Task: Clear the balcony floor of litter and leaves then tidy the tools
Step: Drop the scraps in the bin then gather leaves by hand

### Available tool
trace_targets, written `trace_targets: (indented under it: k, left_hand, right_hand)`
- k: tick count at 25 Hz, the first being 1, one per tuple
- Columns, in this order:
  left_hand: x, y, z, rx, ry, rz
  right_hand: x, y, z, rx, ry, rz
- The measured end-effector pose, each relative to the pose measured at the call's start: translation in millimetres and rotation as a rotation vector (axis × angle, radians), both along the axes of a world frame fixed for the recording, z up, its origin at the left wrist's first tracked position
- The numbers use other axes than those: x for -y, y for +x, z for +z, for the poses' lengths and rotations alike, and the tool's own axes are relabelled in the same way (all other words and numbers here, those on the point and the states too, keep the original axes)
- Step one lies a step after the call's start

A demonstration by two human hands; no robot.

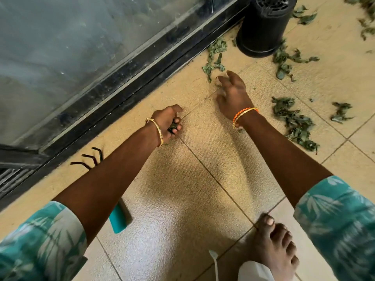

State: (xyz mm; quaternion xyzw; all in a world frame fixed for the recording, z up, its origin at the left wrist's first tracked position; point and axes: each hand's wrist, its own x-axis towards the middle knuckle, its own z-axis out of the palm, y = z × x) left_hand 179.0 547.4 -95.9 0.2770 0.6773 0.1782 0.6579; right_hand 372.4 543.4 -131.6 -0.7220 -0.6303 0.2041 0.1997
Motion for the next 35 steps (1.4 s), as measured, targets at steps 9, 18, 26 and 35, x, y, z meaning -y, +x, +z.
trace_targets:
  k: [9, 18, 26, 35]
  left_hand:
    - [5, -5, -2, 0.127, -0.003, -0.035]
    - [1, 14, 2, 0.147, -0.015, -0.147]
    - [-23, 10, 3, -0.012, 0.029, -0.020]
    - [-17, 16, -1, -0.086, 0.061, -0.047]
  right_hand:
    - [27, -20, 5, -0.185, 0.313, -0.086]
    - [34, -51, 41, -0.405, 0.020, 0.050]
    - [-78, -1, 12, 0.127, -0.113, 0.163]
    - [-28, -7, 0, 0.011, 0.322, 0.013]
